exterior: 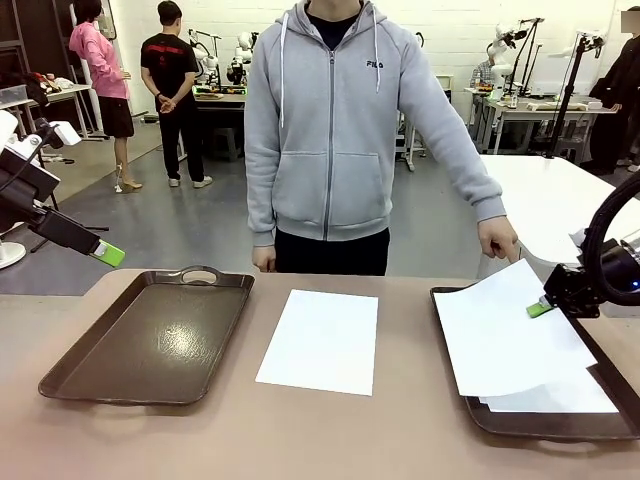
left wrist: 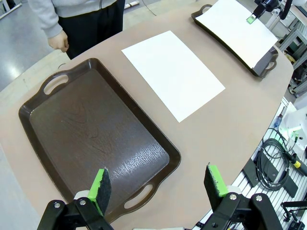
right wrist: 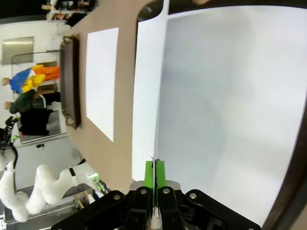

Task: Sort the A4 documents.
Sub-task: Place the A4 Paper in the designated Handle tray.

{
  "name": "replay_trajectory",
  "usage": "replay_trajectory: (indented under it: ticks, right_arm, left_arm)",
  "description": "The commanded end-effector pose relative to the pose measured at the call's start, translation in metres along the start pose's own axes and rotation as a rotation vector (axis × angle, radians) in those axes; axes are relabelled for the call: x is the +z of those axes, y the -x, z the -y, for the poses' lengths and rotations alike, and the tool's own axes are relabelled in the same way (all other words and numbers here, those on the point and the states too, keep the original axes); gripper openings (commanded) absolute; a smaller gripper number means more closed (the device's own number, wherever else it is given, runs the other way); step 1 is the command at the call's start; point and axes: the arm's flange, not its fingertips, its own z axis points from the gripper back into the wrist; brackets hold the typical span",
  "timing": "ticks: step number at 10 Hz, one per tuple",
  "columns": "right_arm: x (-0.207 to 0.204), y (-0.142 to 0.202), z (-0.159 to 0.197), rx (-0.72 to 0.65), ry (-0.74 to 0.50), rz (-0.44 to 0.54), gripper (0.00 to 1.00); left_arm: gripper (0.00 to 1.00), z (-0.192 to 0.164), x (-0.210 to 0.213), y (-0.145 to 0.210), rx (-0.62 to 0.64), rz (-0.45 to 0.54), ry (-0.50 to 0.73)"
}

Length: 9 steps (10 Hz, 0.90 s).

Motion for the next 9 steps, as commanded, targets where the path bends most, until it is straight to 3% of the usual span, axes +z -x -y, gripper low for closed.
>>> replay_trajectory:
  ticks: [1, 9]
  right_arm:
    - [0.0046, 0.0121, 0.0016, -0.014, 0.077, -0.011, 0.01]
    - [0.0027, 0.0039, 0.0033, 0.000, 0.179, -0.024, 0.01]
  left_arm:
    - [1.00, -0.0005, -0.0001, 0.0003, 0.001, 0.004, 0.007]
    - [1.00, -0.0005, -0.0001, 0.0003, 0.001, 0.004, 0.007]
